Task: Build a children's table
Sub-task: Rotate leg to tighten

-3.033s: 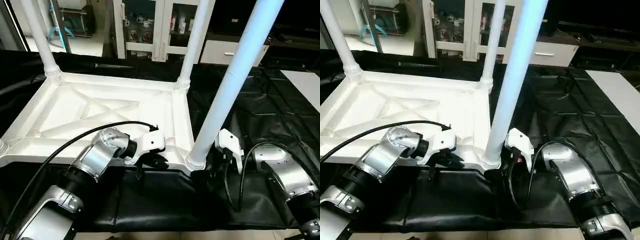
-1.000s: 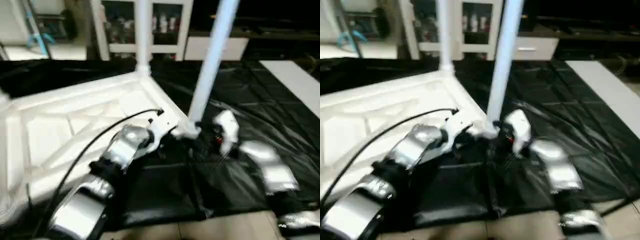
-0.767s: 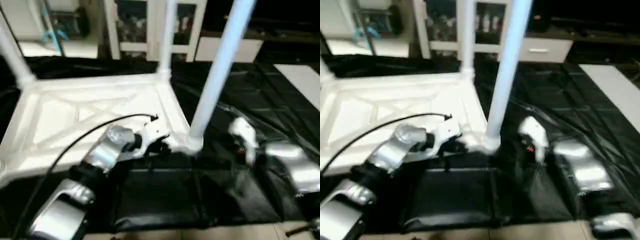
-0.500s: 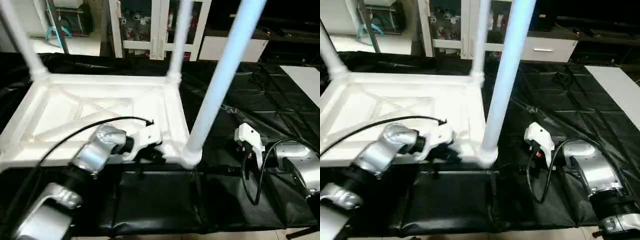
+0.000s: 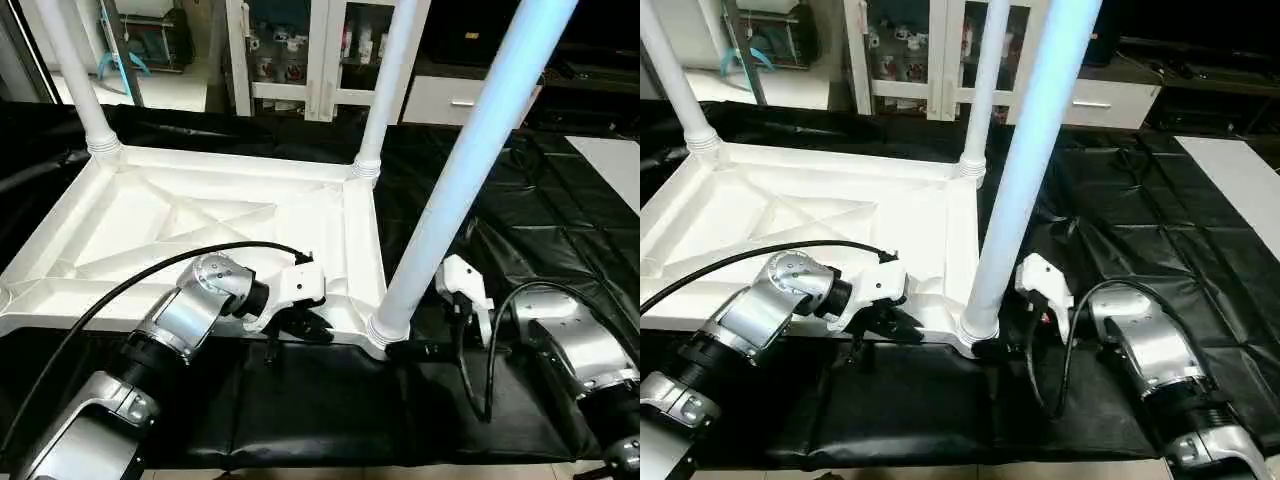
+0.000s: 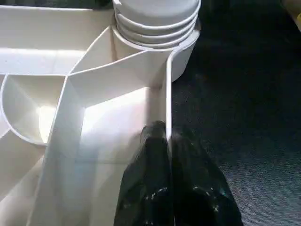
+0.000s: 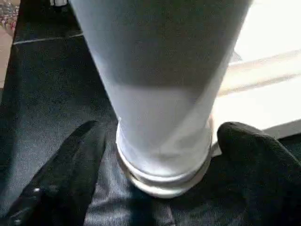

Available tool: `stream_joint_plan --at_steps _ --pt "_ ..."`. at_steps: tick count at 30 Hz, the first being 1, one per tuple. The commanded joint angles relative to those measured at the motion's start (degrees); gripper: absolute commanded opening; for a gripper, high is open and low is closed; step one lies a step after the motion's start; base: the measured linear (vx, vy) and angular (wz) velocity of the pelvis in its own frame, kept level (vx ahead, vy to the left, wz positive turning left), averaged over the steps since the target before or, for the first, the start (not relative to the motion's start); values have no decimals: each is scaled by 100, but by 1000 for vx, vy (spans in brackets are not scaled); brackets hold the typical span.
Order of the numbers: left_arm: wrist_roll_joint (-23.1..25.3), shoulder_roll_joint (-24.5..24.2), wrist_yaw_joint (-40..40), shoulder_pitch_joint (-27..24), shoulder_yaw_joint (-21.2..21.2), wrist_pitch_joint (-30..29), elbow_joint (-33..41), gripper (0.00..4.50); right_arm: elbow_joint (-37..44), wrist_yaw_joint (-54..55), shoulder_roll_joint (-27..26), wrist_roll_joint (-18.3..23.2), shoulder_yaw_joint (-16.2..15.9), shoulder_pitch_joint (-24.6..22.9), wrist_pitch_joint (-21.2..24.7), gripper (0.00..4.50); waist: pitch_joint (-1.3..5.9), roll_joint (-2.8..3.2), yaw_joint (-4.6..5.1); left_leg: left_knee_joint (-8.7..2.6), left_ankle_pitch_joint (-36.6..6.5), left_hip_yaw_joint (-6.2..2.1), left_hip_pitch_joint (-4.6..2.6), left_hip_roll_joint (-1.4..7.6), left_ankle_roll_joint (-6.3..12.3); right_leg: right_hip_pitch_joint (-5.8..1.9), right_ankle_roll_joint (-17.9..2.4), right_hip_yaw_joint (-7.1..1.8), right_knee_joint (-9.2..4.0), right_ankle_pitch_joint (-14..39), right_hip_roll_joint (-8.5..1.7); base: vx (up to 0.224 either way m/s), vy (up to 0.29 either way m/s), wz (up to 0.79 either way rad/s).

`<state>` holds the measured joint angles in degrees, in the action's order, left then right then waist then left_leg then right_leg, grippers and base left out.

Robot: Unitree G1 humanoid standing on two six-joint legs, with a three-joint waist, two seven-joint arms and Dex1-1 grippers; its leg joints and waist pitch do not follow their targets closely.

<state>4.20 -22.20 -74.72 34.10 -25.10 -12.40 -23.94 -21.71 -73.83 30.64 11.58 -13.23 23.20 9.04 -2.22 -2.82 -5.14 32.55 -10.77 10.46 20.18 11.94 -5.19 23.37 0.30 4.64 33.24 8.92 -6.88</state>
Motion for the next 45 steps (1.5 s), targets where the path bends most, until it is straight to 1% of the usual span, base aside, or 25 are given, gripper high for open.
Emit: stream_joint_plan --at_steps 1,3,5,7,10,15,16,20,21,23,25,26,27,28,30,31,33,34,35,36,38,40,42,44,45 --pt "110 27 -153 -136 -313 -68 -63 0 -58 -78 28 -16 -11 80 -48 371 344 -36 3 -333 -947 28 -12 124 441 -304 -1398 -206 -234 882 -129 0 0 0" --pt "117 26 -143 -135 -314 -62 -74 0 -68 -87 22 -8 -7 87 -55 363 347 -35 2 -326 -878 30 -12 123 461 -303 -1428 -207 -221 773 -124 0 0 0" --pt "130 18 -125 -136 -326 -63 -90 0 -92 -166 8 10 -2 94 -38 333 347 -39 3 -325 -899 29 -8 120 466 -309 -1431 -204 -223 796 -123 0 0 0" --pt "132 18 -117 -140 -328 -75 -85 0 -102 -193 5 12 -4 90 -31 327 346 -43 0 -325 -936 29 -9 122 457 -309 -1428 -206 -229 855 -129 0 0 0" --pt "140 13 -117 -146 -337 -86 -82 0 -114 -221 8 2 -33 82 -36 291 344 -49 -5 -325 -949 28 -10 121 446 -307 -1408 -209 -228 896 -127 0 0 0" --pt "151 0 -127 -155 -353 -94 -82 0 -166 -222 -14 -20 -55 79 -89 271 338 -58 -2 -332 -1103 22 -10 119 379 -300 -1340 -219 -246 1103 -125 0 0 0" --pt "153 -3 -128 -158 -355 -96 -80 0 -187 -205 -29 -26 -48 82 -109 270 338 -44 1 -336 -1130 20 -16 119 362 -291 -1329 -228 -250 1126 -117 0 0 0" --pt "139 30 -67 -171 -334 -117 -76 0 -385 168 -199 -60 96 117 -238 268 341 -50 12 -333 -1149 24 -11 110 338 -285 -1337 -251 -251 1111 -105 0 0 0" --pt "75 139 68 -155 -246 -198 -106 0 -601 636 -361 -94 255 189 -221 267 328 -52 18 -346 -1238 22 -6 113 301 -277 -1309 -252 -270 1252 -108 0 0 0" --pt "57 303 359 -93 -125 -332 -198 0 -848 1202 -523 -175 400 286 -184 267 308 -58 54 -369 -1514 6 4 99 165 -269 -1162 -245 -315 1740 -104 0 0 0" --pt "105 506 773 13 -13 -424 -370 0 -1140 1892 -732 -250 543 402 43 267 294 -56 134 -382 -1848 -35 -6 81 -2 -238 -937 -232 -373 2358 -97 0 0 0" --pt "138 663 1072 96 59 -520 -488 0 -1317 2403 -912 -298 637 463 143 267 298 -54 174 -377 -1969 -50 -15 75 -45 -224 -864 -226 -396 2535 -101 0 0 0" --pt "160 773 1271 153 103 -588 -563 0 -1418 2743 -1051 -312 706 497 212 266 289 -57 209 -377 -1995 -51 -1 68 -64 -214 -844 -228 -400 2582 -94 0 0 0" --pt "174 844 1397 190 129 -634 -609 0 -1479 2960 -1144 -319 751 517 250 266 289 -57 244 -382 -2099 -80 11 58 -106 -219 -759 -204 -427 2795 -101 0 0 0" --pt "193 1060 1787 299 233 -811 -750 0 -1624 3617 -1379 -412 838 568 328 266 296 -73 277 -382 -2115 -101 27 56 -93 -228 -666 -192 -445 2880 -104 0 0 0" --pt "206 1216 2095 378 320 -939 -857 0 -1719 4049 -1527 -504 870 601 341 266 286 -64 297 -374 -2139 -91 1 44 -89 -179 -649 -194 -467 2906 -91 0 0 0" --pt "316 1589 2869 591 488 -1123 -1156 0 -2035 5076 -1935 -784 861 719 177 266 299 -69 322 -366 -2121 -103 6 35 -130 -179 -621 -181 -470 2979 -93 0 0 0" --pt "402 1754 3237 703 542 -1059 -1334 0 -2196 5579 -2157 -925 819 798 38 266 295 -51 330 -364 -2125 -101 3 28 -149 -149 -603 -180 -487 3006 -96 0 0 0" --pt "459 1855 3462 774 573 -1001 -1450 0 -2297 5898 -2297 -1014 789 851 -52 266 298 -60 339 -364 -2152 -100 1 24 -157 -152 -585 -176 -493 3027 -88 0 0 0" --pt "555 1958 3734 858 571 -854 -1595 0 -2410 6203 -2525 -1056 780 921 -193 266 311 -63 329 -370 -2113 -99 3 28 -126 -163 -582 -183 -491 2903 -93 0 0 0" --pt "641 2059 3977 942 568 -708 -1738 0 -2519 6488 -2764 -1104 756 998 -321 266 321 -59 325 -371 -2131 -86 -19 25 -92 -148 -631 -184 -483 2643 -70 0 0 0" --pt "668 2089 4032 971 561 -664 -1764 0 -2543 6453 -2882 -1100 712 1032 -461 265 329 -62 289 -383 -1983 -70 9 34 7 -173 -744 -205 -423 2154 -60 0 0 0" --pt "684 2080 4003 981 554 -655 -1766 0 -2531 6389 -2932 -1073 742 1046 -652 265 335 -49 273 -384 -1874 -56 27 40 78 -198 -825 -216 -399 1887 -69 0 0 0" --pt "687 2034 3977 954 561 -614 -1756 0 -2455 6026 -2911 -861 877 1040 -812 265 339 -53 265 -376 -1741 -41 31 42 133 -214 -907 -224 -372 1650 -62 0 0 0" --pt "692 1995 3938 930 548 -597 -1749 0 -2337 5598 -2895 -570 1027 1000 -883 265 343 -53 258 -371 -1696 -26 30 39 193 -230 -956 -230 -369 1528 -62 0 0 0"
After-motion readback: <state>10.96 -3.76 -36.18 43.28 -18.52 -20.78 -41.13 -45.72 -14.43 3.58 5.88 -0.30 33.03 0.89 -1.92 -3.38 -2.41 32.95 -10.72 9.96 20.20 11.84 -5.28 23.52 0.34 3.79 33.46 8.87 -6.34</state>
